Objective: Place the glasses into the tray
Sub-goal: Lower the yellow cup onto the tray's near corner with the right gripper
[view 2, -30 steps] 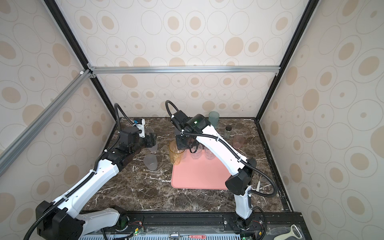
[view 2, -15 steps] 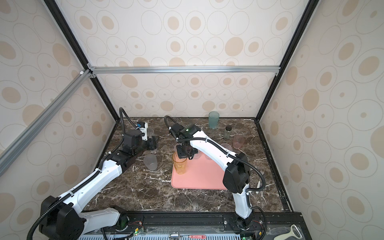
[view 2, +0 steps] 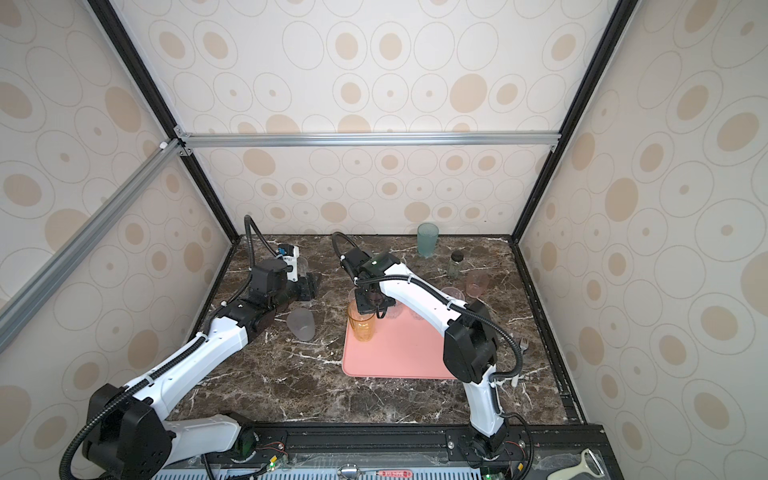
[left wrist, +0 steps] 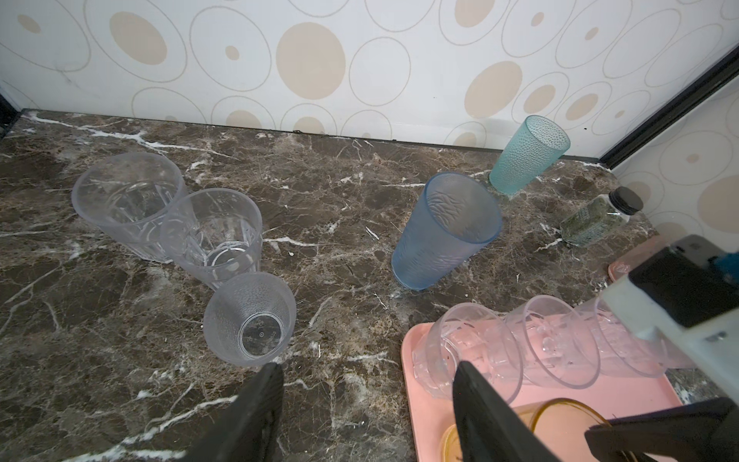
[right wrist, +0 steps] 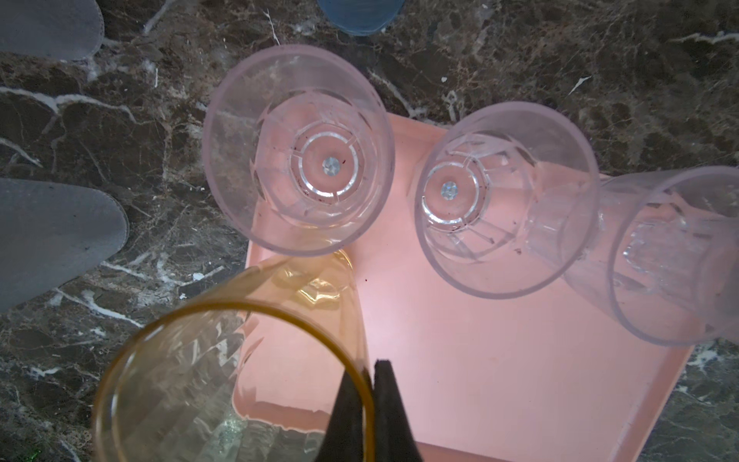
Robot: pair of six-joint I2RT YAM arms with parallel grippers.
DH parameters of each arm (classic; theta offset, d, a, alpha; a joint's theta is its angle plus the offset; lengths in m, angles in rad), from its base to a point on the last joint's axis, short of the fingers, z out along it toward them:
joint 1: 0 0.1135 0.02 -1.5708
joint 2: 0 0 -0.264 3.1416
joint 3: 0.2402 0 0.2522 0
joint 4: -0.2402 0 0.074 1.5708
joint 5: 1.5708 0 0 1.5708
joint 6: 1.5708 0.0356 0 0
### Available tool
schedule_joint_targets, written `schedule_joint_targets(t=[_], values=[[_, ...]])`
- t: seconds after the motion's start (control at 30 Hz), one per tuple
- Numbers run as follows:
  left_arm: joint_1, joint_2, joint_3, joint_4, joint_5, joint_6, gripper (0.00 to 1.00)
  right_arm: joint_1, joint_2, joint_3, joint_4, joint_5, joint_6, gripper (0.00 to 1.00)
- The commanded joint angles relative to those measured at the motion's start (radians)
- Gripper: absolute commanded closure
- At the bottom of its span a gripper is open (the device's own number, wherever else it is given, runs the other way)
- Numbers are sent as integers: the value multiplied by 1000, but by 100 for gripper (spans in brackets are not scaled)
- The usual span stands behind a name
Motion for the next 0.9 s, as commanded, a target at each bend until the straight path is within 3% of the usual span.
schedule_joint_targets(t=[0.0,0.87], values=[[6,-4,0,18,2,-5,33,0,2,-19,36,36,27,100],[5,-30,-37,29,5,-16,33,35,-34,-80,61,38,75,95]])
